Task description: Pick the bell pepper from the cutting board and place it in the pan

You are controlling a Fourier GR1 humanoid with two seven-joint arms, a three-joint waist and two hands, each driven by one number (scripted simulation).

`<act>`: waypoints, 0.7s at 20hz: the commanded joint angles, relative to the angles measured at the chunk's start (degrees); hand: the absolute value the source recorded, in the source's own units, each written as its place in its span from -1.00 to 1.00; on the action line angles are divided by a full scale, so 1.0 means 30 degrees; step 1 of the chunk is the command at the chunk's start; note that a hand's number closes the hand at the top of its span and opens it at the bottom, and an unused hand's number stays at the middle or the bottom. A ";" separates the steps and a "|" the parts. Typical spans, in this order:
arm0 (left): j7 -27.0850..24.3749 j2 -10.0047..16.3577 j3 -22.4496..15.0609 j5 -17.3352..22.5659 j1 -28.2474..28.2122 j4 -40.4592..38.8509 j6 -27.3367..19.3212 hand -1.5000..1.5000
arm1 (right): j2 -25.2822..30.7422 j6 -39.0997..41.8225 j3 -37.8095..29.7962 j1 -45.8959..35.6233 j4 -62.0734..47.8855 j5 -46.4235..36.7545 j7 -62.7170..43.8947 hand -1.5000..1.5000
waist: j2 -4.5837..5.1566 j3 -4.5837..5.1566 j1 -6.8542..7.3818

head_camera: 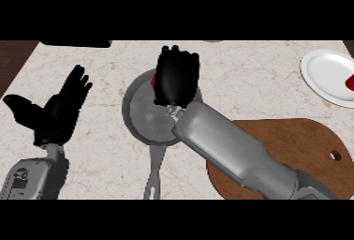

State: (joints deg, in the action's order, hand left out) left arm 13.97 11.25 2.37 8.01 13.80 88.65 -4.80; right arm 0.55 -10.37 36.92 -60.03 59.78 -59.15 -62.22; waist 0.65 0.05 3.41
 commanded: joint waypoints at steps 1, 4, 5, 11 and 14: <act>0.0360 0.0124 0.0141 0.0192 0.0110 0.0369 0.0129 0.00 | -0.0175 -0.4195 0.0455 0.0721 -0.2515 0.1093 -0.0376 1.00 | 0.0034 -0.0010 -0.0001; -0.0758 0.0016 0.0070 0.0120 -0.0809 -0.0095 0.0596 0.00 | -0.0177 -0.4156 0.1016 0.0202 -0.3970 0.1931 -0.0841 1.00 | 0.0017 0.0002 -0.0032; -0.1051 -0.0240 -0.0155 -0.0455 -0.0932 -0.0218 0.0100 0.00 | -0.0177 -0.3852 0.0449 0.0413 -0.4847 0.2226 -0.0014 1.00 | 0.0039 -0.0002 -0.0121; -0.0291 -0.0299 -0.0170 -0.0308 -0.0215 -0.0030 -0.0013 0.00 | -0.0177 -0.6496 -0.0690 0.2248 -0.4674 0.5127 -0.0461 -1.00 | 0.0058 -0.0025 -0.0010; -0.0496 -0.0476 -0.0204 -0.0226 -0.0835 0.0334 0.0071 0.00 | -0.0178 -0.7676 -0.0305 0.2048 -0.6020 0.6652 0.1394 -1.00 | 0.0059 -0.0023 0.0086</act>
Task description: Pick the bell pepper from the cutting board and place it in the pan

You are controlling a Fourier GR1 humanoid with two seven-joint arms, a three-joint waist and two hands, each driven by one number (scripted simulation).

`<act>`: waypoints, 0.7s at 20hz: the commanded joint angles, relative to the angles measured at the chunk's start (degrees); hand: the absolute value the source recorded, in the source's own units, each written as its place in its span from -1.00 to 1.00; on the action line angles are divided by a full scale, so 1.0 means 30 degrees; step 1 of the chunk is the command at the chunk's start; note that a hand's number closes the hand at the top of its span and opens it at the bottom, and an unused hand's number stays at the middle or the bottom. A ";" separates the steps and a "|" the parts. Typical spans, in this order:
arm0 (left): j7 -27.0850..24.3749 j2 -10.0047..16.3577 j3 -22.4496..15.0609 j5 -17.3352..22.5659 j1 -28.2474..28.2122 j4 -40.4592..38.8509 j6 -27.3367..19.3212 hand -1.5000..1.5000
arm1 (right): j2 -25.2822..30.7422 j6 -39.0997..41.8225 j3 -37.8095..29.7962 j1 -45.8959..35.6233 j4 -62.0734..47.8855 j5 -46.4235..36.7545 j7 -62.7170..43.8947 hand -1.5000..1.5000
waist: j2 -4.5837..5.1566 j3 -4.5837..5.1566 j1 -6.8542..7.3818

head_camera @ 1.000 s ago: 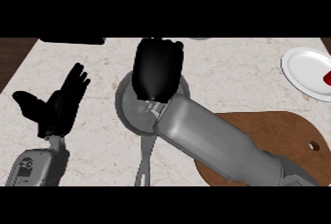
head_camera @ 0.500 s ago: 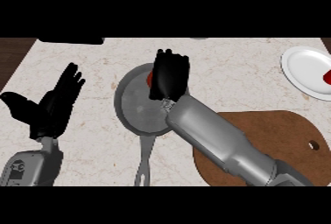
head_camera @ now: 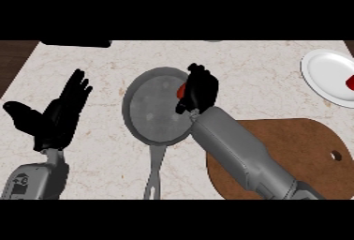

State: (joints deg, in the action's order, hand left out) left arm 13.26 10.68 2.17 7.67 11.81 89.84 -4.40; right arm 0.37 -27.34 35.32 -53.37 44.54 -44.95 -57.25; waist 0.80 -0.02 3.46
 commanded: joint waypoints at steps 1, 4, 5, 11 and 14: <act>0.0353 0.0302 0.0171 0.0118 0.0993 -0.0349 0.0298 0.00 | -0.0116 -0.1937 0.0505 -0.1260 -0.0771 0.2439 -0.0988 -1.00 | 0.0049 0.0003 0.0257; -0.0258 0.0088 0.0484 0.0138 0.0424 -0.0589 0.0093 0.00 | -0.0117 -0.5082 0.0029 0.0219 -0.0352 0.1697 0.1379 -1.00 | -0.0064 -0.0001 -0.0444; 0.0134 0.0378 0.0279 0.0079 -0.0488 0.0408 0.0328 0.00 | -0.0118 -0.5692 0.0320 0.0372 0.0388 0.1786 0.1113 -1.00 | -0.0154 -0.0007 -0.0317; 0.0331 0.0183 0.0832 0.0352 -0.0192 0.0073 -0.0113 0.00 | -0.0118 -0.9178 -0.1134 0.2537 0.4423 0.2630 0.2458 -1.00 | -0.0327 -0.0016 -0.1156; 0.0089 0.0059 0.0783 -0.0275 -0.0368 0.0147 -0.0700 0.00 | -0.0115 -0.9920 -0.1080 0.5156 0.7080 0.2704 0.3361 -1.00 | -0.0396 -0.0013 -0.1498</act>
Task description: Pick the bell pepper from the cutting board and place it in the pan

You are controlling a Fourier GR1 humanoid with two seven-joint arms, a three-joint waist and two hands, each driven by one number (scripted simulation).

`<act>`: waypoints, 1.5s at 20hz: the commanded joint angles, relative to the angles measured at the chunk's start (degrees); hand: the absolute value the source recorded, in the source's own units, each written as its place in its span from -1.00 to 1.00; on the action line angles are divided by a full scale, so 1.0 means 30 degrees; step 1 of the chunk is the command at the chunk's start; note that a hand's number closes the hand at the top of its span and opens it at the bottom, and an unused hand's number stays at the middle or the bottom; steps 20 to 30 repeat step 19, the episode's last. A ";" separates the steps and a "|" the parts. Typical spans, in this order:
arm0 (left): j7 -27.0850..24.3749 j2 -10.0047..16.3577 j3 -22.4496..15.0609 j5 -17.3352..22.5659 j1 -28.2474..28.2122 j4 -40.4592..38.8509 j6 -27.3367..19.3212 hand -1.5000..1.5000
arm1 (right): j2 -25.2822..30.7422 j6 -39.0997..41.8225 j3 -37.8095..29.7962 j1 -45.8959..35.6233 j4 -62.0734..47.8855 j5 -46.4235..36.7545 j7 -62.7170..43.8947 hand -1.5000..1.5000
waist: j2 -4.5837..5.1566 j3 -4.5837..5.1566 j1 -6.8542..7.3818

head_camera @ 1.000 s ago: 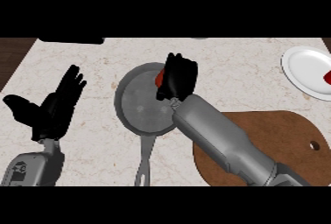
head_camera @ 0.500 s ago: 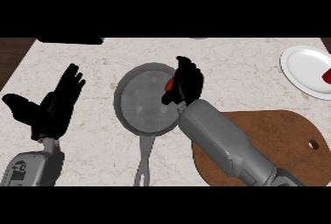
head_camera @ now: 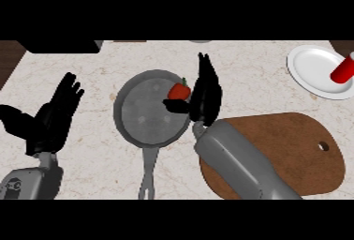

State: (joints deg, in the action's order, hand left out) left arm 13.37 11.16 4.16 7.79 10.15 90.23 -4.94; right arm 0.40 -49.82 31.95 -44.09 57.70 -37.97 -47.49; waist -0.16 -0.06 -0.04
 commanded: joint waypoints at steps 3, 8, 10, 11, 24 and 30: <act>-0.0161 -0.0338 0.0082 -0.0058 -0.0145 -0.0386 -0.0226 0.00 | 0.0980 -0.1759 0.0002 0.4464 0.6555 0.1193 0.1770 -1.00 | -0.0051 0.0007 -0.0513; 0.0058 -0.0238 -0.0131 -0.0218 -0.1315 0.0952 -0.0140 0.00 | 0.2948 -0.1868 0.2064 1.0314 1.3144 0.3021 0.4048 -1.00 | -0.0091 -0.0011 -0.0446; 0.0517 -0.0210 0.0040 -0.0163 -0.0999 0.1267 -0.0376 0.00 | 0.4241 -0.1490 0.2715 1.2239 1.5795 0.2245 0.3665 -1.00 | -0.0112 0.0009 -0.0468; -0.0356 0.0460 0.0442 0.0187 -0.1647 0.1184 0.0709 0.00 | 0.4484 -0.1723 0.2780 1.2877 1.6062 0.2714 0.4509 -1.00 | -0.0038 0.0012 -0.0231; 0.0558 -0.0492 0.0044 -0.0690 -0.0465 0.1265 -0.0204 0.00 | 0.5661 -0.0727 0.1635 1.5630 1.7638 0.3401 0.7061 -1.00 | 0.0044 0.0015 -0.0011; 0.0558 -0.0492 0.0044 -0.0690 -0.0465 0.1265 -0.0204 0.00 | 0.5661 -0.0727 0.1635 1.5630 1.7638 0.3401 0.7061 -1.00 | 0.0044 0.0015 -0.0011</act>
